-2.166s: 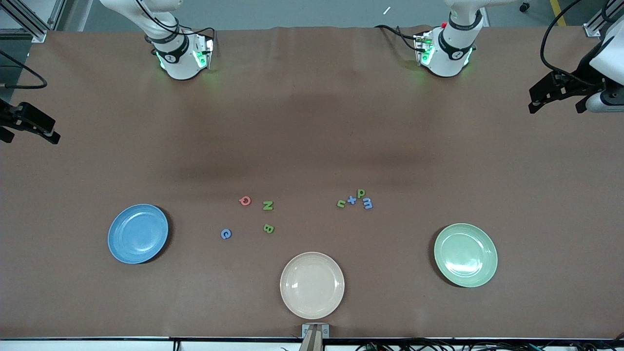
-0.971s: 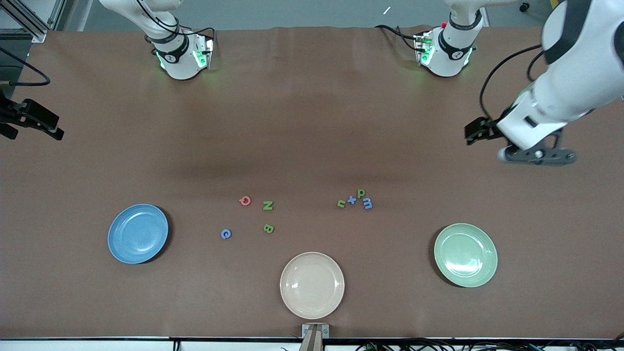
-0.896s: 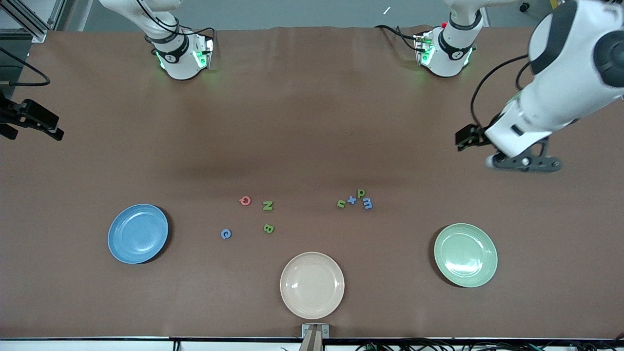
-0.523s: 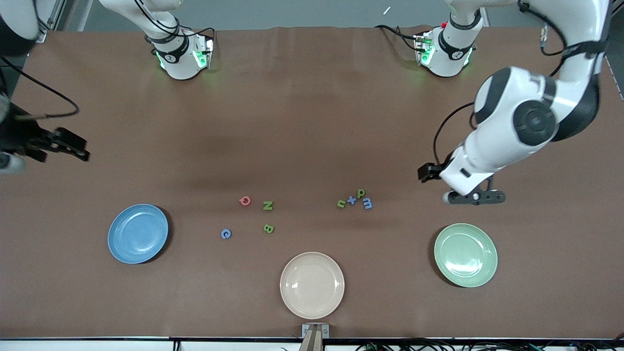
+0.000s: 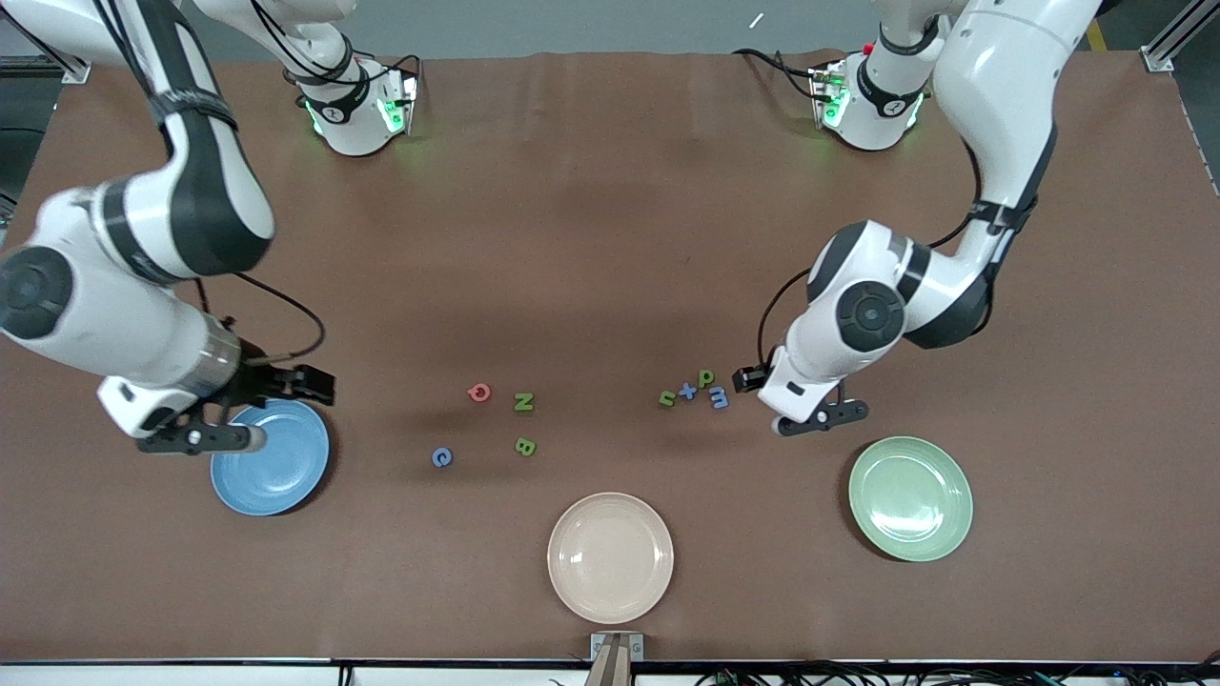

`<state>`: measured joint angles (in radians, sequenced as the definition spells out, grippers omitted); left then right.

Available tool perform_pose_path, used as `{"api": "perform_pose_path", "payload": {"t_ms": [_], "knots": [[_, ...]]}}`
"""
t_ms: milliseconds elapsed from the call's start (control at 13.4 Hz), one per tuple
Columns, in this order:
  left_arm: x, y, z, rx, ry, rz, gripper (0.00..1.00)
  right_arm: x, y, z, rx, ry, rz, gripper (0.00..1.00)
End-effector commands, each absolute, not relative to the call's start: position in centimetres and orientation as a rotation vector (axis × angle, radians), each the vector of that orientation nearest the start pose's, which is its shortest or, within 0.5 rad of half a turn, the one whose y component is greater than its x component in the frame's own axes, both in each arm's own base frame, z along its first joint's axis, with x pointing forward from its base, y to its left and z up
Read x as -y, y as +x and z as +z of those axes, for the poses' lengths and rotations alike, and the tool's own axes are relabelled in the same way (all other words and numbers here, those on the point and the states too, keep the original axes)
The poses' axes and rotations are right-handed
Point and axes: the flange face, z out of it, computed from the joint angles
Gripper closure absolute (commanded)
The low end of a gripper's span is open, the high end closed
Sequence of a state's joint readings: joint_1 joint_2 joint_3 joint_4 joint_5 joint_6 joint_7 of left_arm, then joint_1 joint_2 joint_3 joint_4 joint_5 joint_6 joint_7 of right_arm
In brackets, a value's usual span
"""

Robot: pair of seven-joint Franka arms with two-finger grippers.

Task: Sort uppercase to blue plate, lowercase to green plate
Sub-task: 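Reach the left gripper and the right gripper down toward the foam letters, then grasp the blue E with the left gripper while the right gripper grasps pink Q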

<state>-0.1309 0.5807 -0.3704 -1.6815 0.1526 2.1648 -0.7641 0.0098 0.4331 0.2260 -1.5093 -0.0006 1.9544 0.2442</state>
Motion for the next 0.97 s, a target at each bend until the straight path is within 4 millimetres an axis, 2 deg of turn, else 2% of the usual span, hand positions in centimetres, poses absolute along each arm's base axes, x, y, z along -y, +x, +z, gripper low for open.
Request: {"api": "perform_pose_path", "payload": {"t_ms": [0,224,448,597,747,896], "knots": [[31.5,60.9,26.2,0.409,-3.113,0.092,0.29,-19.0,66.5,36.3,-0.122,-3.059,-0.029,0.0],[33.5,60.6,24.1,0.397,-3.115,0.117,0.33,-24.0,65.1,28.9,-0.147,-3.084,-0.026,0.0],[34.3,60.9,22.5,0.375,-3.144,0.069,0.32,-26.1,62.8,23.6,-0.104,-3.087,-0.021,0.0],[34.7,60.7,21.3,0.361,-3.152,0.064,0.32,-26.5,61.1,21.4,-0.055,-3.101,-0.006,0.0],[34.7,60.6,20.2,0.365,-3.153,0.077,0.33,-26.7,59.9,20.2,-0.063,-3.101,0.017,0.0],[34.6,60.4,19.1,0.367,-3.148,0.101,0.38,-27.7,58.7,18.7,-0.07,-3.077,-0.001,0.0]]}}
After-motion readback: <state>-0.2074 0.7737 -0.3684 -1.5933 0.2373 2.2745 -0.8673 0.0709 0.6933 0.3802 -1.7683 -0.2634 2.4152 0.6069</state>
